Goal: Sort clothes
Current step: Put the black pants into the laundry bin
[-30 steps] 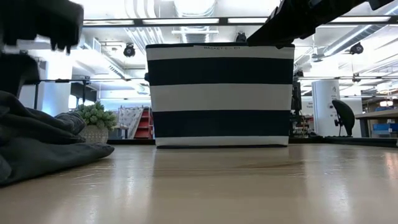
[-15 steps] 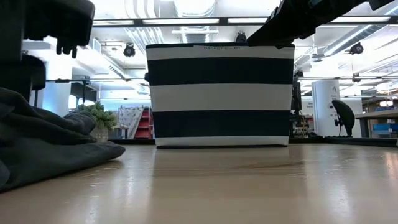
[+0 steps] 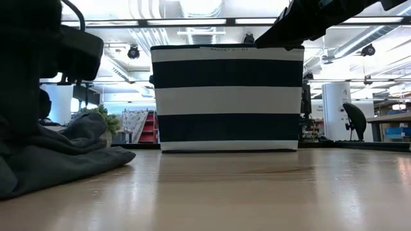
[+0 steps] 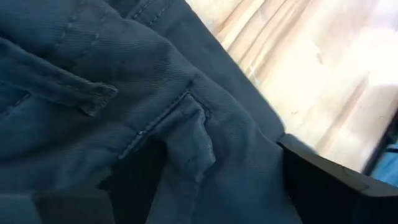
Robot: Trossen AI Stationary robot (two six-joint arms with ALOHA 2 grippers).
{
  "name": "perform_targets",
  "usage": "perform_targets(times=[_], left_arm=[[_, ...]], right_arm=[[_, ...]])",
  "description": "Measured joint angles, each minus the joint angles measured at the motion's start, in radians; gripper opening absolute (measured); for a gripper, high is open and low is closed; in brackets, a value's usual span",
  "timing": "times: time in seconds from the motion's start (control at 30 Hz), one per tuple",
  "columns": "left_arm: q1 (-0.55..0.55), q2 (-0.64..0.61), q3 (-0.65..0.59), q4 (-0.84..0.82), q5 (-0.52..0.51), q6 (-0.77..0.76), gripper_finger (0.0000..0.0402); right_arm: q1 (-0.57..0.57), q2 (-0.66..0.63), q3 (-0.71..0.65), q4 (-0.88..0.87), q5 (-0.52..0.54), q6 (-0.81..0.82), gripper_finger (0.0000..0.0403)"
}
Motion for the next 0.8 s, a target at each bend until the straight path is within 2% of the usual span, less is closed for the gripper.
perform_targets(times=[0.07,0.13,0.23,0.3,0.33,0.43,0.53,0.8], left_arm=[[-0.002,0.005,0.001,-0.027,-0.03,0.012,0.0243],[-0.002,0.006,0.001,-0.064,-0.11,0.037,0.0196],[0.002,0.01,-0.004,-0.097,-0.228,0.096,0.0101],[0.003,0.007,0.006,-0.106,-0.243,0.149,0.0036],[0.003,0.004,0.013,-0.115,-0.248,0.171,0.0021],[0.004,-0.011,0.063,-0.184,-0.276,0.222,0.0021],[0.009,-0.034,0.164,-0.336,-0.337,0.29,0.0012],[0.021,-0.064,0.578,-0.82,-0.629,0.4,0.0008]], right_arm=[[0.0,0.0,0.0,0.0,0.0,0.0,0.0],[0.0,0.0,0.0,0.0,0.0,0.0,0.0],[0.0,0.0,0.0,0.0,0.0,0.0,0.0],[0.0,0.0,0.0,0.0,0.0,0.0,0.0],[0.0,0.0,0.0,0.0,0.0,0.0,0.0],[0.0,0.0,0.0,0.0,0.0,0.0,0.0],[0.0,0.0,0.0,0.001,0.0,0.0,0.0],[0.0,0.0,0.0,0.004,0.002,0.0,0.0]])
